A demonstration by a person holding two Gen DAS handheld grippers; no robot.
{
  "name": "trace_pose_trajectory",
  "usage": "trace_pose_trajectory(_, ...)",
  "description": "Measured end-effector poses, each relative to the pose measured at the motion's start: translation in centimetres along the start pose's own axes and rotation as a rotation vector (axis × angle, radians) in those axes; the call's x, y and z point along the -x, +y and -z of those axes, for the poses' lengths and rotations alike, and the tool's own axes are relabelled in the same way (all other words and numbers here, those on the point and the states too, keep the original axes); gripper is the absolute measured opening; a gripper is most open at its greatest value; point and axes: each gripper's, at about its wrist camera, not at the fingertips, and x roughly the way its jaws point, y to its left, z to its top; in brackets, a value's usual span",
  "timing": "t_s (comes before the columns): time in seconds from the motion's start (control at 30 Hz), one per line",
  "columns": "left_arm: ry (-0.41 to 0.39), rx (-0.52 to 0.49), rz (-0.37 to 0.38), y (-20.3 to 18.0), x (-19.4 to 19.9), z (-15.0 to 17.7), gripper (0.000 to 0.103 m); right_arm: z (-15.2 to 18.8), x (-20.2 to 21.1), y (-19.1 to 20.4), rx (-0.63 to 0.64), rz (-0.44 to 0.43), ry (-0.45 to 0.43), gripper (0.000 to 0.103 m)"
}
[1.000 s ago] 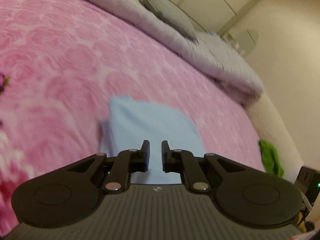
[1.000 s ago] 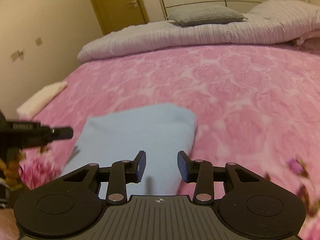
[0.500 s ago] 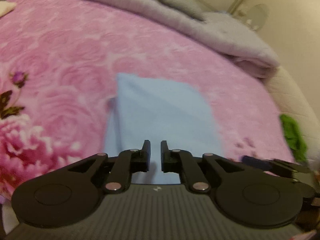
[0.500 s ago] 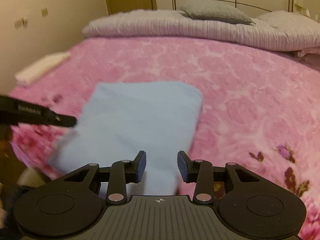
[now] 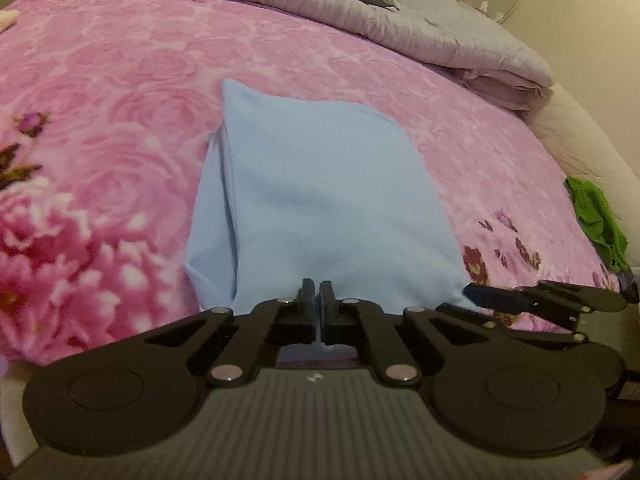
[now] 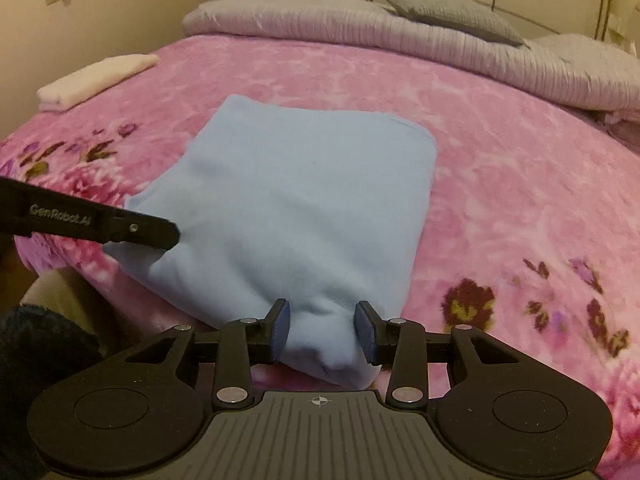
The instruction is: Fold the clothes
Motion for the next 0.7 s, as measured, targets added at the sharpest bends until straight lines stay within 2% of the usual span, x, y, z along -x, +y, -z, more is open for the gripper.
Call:
trace_pose_trajectory(0.07, 0.005, -0.004, -0.035, -0.3, 0.7, -0.1, 0.004, 0.3, -0.2, 0.3, 0.005, 0.011, 0.008, 0.04)
trace_pose_trajectory(0.17, 0.033, -0.011, -0.081, -0.5, 0.9, -0.1, 0.006, 0.2, 0.7, -0.2, -0.073, -0.011, 0.002, 0.04)
trace_pose_trajectory(0.3, 0.051, -0.021, -0.111, -1.1, 1.1, -0.1, 0.009, 0.2, 0.8, -0.2, -0.104, 0.01, 0.028, 0.04)
trace_pose_trajectory(0.37, 0.047, -0.026, -0.115, -1.3, 1.3, -0.1, 0.014, 0.1, 1.3, -0.2, -0.113, 0.013, 0.023, 0.04)
trace_pose_trajectory(0.53, 0.054, -0.026, -0.112, -1.1, 1.1, 0.1, 0.015, 0.0, 1.6, -1.1, -0.144, -0.009, 0.022, 0.04)
trace_pose_trajectory(0.7, 0.036, -0.016, -0.071, -0.1, 1.6, -0.7, 0.015, -0.2, 1.5, -2.1, -0.174, -0.033, 0.028, 0.04)
